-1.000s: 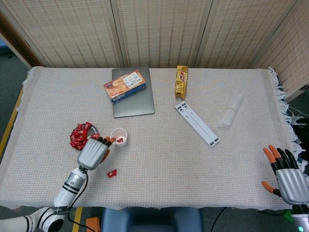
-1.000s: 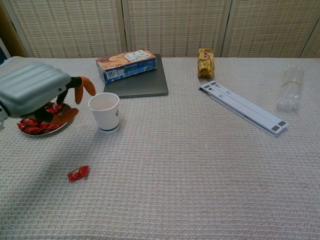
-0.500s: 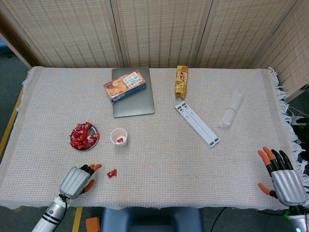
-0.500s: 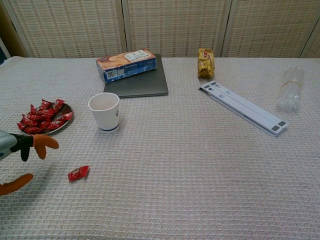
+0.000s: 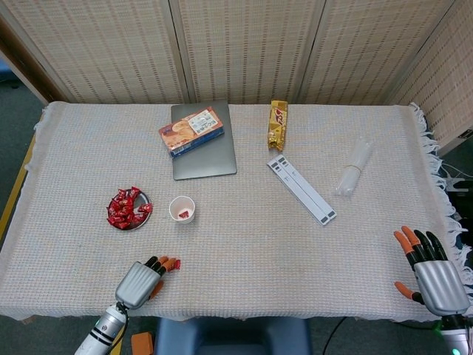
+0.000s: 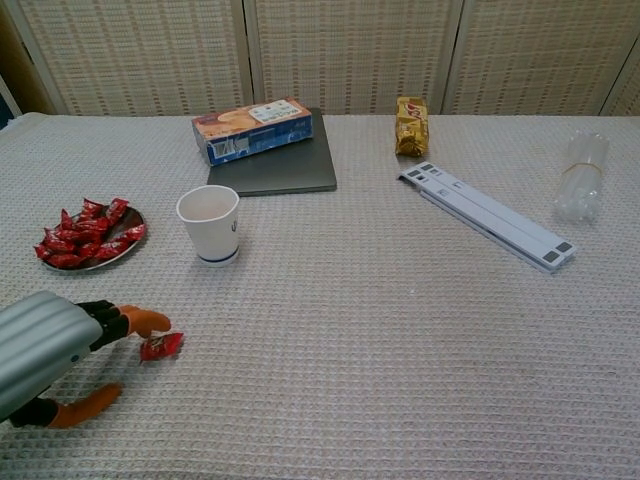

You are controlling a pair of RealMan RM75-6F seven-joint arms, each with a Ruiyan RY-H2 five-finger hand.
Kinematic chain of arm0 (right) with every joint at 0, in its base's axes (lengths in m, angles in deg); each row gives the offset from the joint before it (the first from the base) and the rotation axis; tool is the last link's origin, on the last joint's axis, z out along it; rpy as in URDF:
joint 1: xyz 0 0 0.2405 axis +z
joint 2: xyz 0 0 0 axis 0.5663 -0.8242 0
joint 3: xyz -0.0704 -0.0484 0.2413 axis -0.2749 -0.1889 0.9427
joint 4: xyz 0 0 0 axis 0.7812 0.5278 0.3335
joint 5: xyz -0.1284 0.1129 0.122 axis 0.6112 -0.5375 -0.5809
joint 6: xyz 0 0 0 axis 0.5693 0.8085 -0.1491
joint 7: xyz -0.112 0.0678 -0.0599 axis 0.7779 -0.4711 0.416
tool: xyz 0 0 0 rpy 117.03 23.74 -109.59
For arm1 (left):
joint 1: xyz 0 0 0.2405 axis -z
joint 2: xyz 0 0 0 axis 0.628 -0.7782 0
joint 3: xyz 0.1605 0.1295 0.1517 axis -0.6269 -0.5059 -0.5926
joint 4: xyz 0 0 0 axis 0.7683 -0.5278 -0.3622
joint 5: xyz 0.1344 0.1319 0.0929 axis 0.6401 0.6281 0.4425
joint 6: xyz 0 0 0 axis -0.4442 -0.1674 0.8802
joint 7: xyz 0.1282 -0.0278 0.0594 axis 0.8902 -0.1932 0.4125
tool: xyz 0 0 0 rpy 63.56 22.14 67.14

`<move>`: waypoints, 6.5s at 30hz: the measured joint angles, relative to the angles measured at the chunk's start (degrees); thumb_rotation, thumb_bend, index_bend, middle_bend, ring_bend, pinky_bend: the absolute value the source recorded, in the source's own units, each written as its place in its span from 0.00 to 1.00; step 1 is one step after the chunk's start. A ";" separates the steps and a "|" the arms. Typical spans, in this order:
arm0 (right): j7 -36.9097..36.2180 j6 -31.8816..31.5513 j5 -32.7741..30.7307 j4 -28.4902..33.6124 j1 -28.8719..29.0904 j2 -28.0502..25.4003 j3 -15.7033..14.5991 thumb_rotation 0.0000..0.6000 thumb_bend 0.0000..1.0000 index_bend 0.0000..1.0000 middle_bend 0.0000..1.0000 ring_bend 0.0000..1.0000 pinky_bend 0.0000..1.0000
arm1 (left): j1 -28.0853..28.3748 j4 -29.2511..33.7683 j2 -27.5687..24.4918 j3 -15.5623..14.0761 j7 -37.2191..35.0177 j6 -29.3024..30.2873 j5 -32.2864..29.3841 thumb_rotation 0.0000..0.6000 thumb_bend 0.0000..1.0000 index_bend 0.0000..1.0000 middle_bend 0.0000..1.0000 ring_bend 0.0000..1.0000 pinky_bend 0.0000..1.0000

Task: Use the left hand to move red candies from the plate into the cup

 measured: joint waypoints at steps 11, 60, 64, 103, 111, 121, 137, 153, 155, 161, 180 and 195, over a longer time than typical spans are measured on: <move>1.41 1.74 -2.32 5.30 1.62 -1.98 1.74 1.00 0.06 0.00 0.00 0.00 0.00 | 0.56 -1.03 1.89 1.70 -0.52 -0.20 1.37 1.00 0.39 0.26 0.33 0.43 1.00; 1.84 2.27 -5.76 0.09 0.92 0.92 2.53 1.00 0.06 0.00 0.00 0.00 0.00 | 17.63 -2.49 3.13 21.58 0.91 -9.18 -8.44 1.00 0.45 0.54 0.62 0.59 1.00; 1.64 1.93 -5.84 0.14 0.74 0.79 2.60 1.00 0.06 0.00 0.00 0.00 0.00 | 17.98 -2.82 3.18 21.00 2.06 -10.39 -9.56 1.00 0.45 0.39 0.50 0.46 1.00; 2.14 2.16 -5.30 -0.15 0.80 1.30 2.02 1.00 0.06 0.00 0.00 0.00 0.00 | 17.23 4.81 -4.20 16.15 -4.31 -13.47 -12.55 1.00 0.40 0.00 0.00 0.05 1.00; 1.92 2.11 -6.10 -0.21 0.70 1.17 2.40 1.00 0.06 0.00 0.00 0.00 0.00 | 19.15 2.66 -2.20 17.86 -5.05 -15.48 -14.92 1.00 0.40 0.00 0.00 0.14 1.00; 1.82 2.26 -6.35 -0.11 0.77 1.11 2.53 1.00 0.06 0.00 0.00 0.00 0.00 | 20.01 3.30 -2.29 17.92 -3.19 -17.67 -17.31 1.00 0.39 0.00 0.03 0.27 1.00; 2.07 2.32 -6.38 0.24 0.80 0.99 2.51 1.00 0.06 0.00 0.00 0.00 0.00 | 20.08 1.37 -1.18 17.26 -3.76 -15.95 -16.66 1.00 0.39 0.14 0.18 0.33 1.00; 2.15 1.94 -5.72 0.20 0.64 1.05 2.21 1.00 0.06 0.00 0.00 0.00 0.00 | 15.83 7.94 -7.23 14.18 -4.43 -9.08 -12.87 1.00 0.40 0.19 0.24 0.34 1.00; 2.21 2.00 -5.60 0.18 0.67 1.10 2.13 1.00 0.06 0.00 0.00 0.00 0.00 | 14.19 8.88 -8.58 13.13 -4.98 -7.00 -11.95 1.00 0.40 0.19 0.24 0.34 1.00; 2.43 1.61 -4.95 0.23 0.56 1.28 1.91 1.00 0.06 0.00 0.00 0.00 0.00 | 8.25 8.95 -11.42 10.20 -9.02 -1.12 -10.54 1.00 0.40 0.19 0.25 0.34 1.00; 3.63 2.29 -4.59 0.29 0.89 1.78 1.58 1.00 0.06 0.00 0.00 0.00 0.00 | 0.35 0.41 -10.38 7.47 -16.38 5.22 -7.68 1.00 0.40 0.20 0.25 0.33 1.00; 3.75 2.15 -4.01 0.31 0.82 1.76 1.25 1.00 0.06 0.00 0.00 0.00 0.00 | -1.84 0.17 -10.33 6.36 -16.58 5.47 -5.42 1.00 0.40 0.18 0.25 0.30 1.00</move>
